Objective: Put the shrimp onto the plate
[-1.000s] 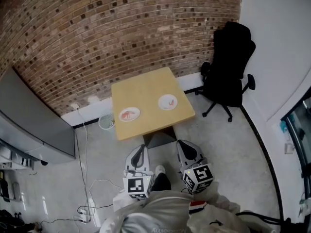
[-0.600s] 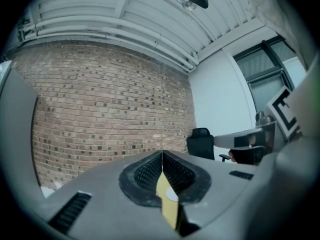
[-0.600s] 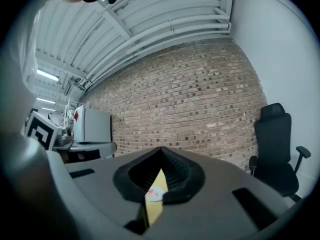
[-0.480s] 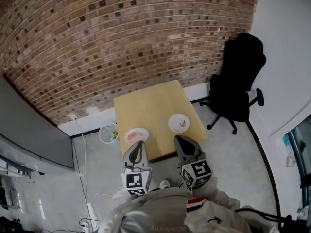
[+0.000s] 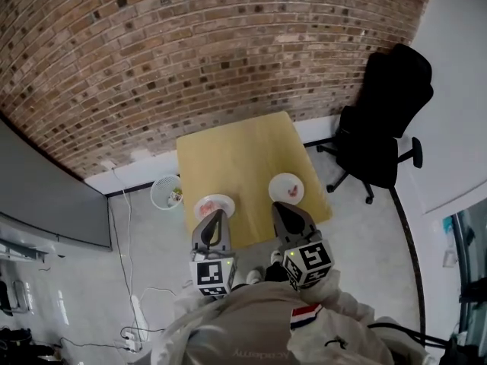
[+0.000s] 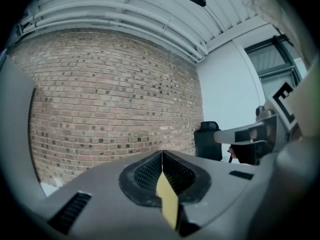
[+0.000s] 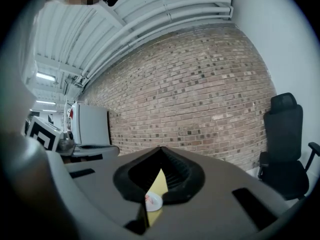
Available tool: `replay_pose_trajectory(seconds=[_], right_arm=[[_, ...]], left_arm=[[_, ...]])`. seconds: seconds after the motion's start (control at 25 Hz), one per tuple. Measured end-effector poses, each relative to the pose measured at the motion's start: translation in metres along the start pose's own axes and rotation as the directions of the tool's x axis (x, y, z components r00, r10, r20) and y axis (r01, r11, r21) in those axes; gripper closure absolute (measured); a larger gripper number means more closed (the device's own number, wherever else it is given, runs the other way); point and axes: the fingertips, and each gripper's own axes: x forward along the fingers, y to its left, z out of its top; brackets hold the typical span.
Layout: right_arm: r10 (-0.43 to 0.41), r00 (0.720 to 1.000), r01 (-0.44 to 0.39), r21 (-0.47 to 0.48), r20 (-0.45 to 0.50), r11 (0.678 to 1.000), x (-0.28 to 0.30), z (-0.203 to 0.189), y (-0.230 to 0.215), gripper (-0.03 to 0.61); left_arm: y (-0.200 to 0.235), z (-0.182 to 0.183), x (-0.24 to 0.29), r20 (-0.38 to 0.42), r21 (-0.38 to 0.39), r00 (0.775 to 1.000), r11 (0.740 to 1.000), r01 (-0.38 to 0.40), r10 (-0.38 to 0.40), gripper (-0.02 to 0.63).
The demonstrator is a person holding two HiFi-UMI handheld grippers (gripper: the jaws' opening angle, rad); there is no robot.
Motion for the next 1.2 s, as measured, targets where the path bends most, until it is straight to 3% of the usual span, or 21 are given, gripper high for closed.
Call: replay_pose_trajectory(seconds=[0.8,1.2], right_arm=[[0.184,0.980,-0.181,0.050,-0.072,0.982,0.123,-0.007,-0.141,0.554],[0.223,0.969,-0.217,0.064,-0.105,0.974,0.163,-0.017,-0.158,0.554]], left_arm=[[-0.006,-0.007,0.159,-0.065,0.027,0.981,0.983,-0.184,0.186,0.601],[0.020,-0.011,0.181,-0.100,0.049,0.965,0.970,-0.240,0.244,0.601]])
